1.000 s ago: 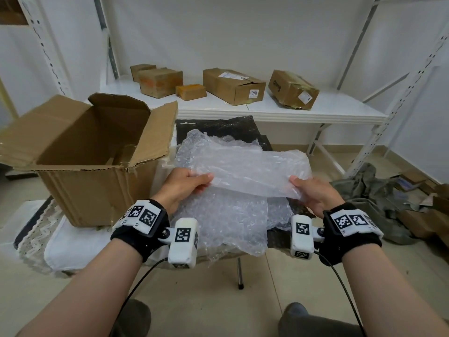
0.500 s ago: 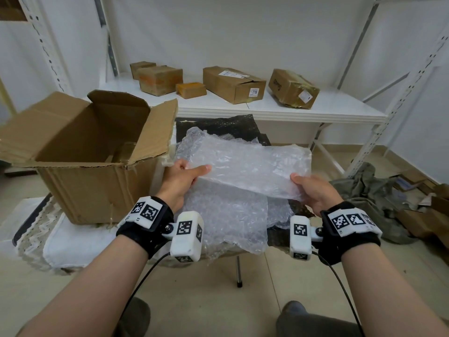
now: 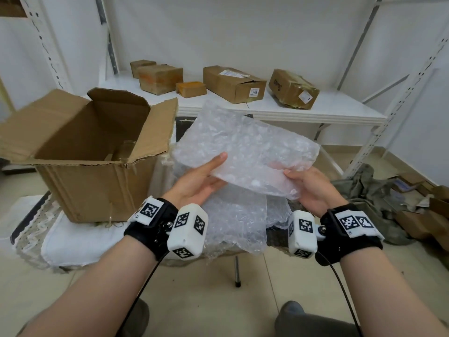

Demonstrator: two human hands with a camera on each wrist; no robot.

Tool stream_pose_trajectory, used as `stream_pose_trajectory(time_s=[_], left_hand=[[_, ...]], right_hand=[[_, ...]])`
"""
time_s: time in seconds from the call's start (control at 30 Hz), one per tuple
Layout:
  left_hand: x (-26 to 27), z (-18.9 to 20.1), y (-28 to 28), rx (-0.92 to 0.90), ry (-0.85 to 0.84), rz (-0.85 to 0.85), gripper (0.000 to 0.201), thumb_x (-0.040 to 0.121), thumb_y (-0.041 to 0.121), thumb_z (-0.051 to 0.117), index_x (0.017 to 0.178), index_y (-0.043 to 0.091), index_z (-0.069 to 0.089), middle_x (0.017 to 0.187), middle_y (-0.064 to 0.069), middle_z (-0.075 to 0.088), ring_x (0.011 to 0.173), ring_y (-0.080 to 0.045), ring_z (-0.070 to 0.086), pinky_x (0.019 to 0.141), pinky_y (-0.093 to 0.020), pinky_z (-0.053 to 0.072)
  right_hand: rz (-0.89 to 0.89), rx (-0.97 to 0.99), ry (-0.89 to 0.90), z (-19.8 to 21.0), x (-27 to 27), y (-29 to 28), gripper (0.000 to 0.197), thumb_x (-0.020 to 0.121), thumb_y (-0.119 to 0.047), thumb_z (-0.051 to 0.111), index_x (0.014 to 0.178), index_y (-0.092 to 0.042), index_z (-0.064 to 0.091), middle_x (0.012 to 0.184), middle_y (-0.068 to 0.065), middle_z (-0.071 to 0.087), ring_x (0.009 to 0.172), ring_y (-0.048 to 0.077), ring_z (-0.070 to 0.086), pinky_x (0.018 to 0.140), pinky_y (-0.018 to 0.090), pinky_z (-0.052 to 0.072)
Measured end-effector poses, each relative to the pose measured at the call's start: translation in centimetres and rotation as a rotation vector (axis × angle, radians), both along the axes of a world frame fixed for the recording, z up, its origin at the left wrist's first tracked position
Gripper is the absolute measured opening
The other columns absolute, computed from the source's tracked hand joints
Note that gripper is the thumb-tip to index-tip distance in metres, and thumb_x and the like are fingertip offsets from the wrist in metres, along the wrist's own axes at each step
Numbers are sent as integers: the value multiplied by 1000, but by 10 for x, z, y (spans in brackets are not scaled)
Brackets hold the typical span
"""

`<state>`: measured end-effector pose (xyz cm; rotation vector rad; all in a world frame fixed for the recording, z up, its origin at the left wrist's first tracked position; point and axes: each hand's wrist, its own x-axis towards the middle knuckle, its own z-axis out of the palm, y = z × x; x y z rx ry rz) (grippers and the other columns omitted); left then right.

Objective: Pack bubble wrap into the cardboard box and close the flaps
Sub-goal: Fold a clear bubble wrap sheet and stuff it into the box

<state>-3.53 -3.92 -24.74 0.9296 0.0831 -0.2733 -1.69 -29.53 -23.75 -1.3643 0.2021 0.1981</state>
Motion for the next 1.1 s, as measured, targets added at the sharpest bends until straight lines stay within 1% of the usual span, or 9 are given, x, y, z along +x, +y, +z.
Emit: stream_pose_trajectory(time_s=[0.07,0.17,0.23,0.33,0.43,0.53,0.77,0.9,1.1], left_hand=[[-2,0,-9,61,-21,11,35,90,14,67,124,6,60,125,-13,67,115,-25,65,97,-37,53],[-3,-3,-19,161,-45,130,36,92,-1,60,127,4,59,123,-15,68,112,-28,66,85,-32,58],[-3,-4,-25,246,-101,151,36,92,-5,58,126,5,61,119,-13,69,105,-24,69,78,-27,60],[-5,-1,-35,318,-154,169,28,90,-7,60,107,13,67,106,-6,73,89,-15,72,74,-25,60],[-3,6,-41,359,-152,125,20,88,-3,64,100,12,71,103,-8,75,89,-17,72,77,-26,59],[0,11,-43,361,-171,69,20,88,0,66,106,3,71,103,-11,75,88,-17,73,75,-24,59],[-4,23,-51,256,-194,-95,42,85,14,73,124,3,63,118,-12,71,109,-26,68,95,-39,54],[-8,24,-58,427,-181,-183,37,84,14,74,119,7,66,112,-7,74,103,-23,70,87,-35,58],[-7,22,-64,407,-155,-87,22,96,6,57,117,5,63,108,-12,72,89,-20,71,76,-30,61]], right_hand=[[34,-98,37,-4,-1,2,32,92,0,53,123,7,57,117,11,71,95,26,69,89,41,55],[-109,-230,122,-10,0,4,19,84,-9,57,101,-1,55,94,11,66,51,16,55,52,34,48],[-275,-268,122,-14,4,-1,46,76,-16,62,119,-4,52,99,10,53,67,20,52,54,33,45],[-428,-391,-47,-9,0,-8,49,82,-19,65,129,-20,53,117,-3,52,104,18,51,90,39,49],[-245,-343,-85,5,-9,-6,29,81,-40,63,100,-19,67,103,-3,68,96,15,62,86,35,49],[6,-294,-76,13,-15,-6,58,76,-58,70,118,-18,67,112,1,74,103,21,70,93,40,52],[42,-93,-134,19,-22,-4,42,88,-14,68,125,3,59,115,17,71,107,33,69,94,47,54],[-74,-12,-152,17,-20,-5,28,93,-10,63,120,0,61,111,16,72,101,29,71,83,42,60],[-165,-44,-159,14,-12,-3,26,95,-14,61,118,-3,62,108,13,73,99,27,72,93,47,55]])
